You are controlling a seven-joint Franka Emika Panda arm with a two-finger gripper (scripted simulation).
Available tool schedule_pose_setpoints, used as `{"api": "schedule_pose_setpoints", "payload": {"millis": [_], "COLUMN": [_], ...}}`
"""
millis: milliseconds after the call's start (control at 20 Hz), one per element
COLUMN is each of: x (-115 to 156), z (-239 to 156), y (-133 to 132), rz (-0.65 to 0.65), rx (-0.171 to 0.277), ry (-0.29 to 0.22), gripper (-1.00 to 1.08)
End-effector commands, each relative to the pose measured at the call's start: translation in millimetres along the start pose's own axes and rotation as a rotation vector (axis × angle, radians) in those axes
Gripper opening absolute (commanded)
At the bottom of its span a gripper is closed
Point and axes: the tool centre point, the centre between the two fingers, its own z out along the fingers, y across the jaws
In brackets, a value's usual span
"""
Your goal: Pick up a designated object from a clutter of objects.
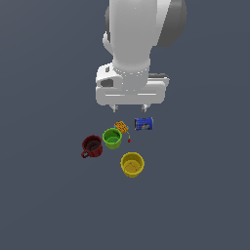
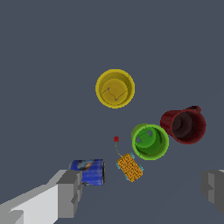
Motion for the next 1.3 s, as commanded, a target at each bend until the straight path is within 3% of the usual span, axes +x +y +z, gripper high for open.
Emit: {"api": "schedule_pose_setpoints", "payload": {"millis": [0, 700, 1250], "x": [0.0, 0.1, -2.5], "z": [0.0, 9.3, 60.4], "y": [0.0, 3.8, 15.3], "rz": [0.000, -0.025, -0.137], "rx": [0.000, -0.003, -0.017], "ry": [0.000, 0.002, 0.016], "gripper": [0.28, 0.28, 0.28]}}
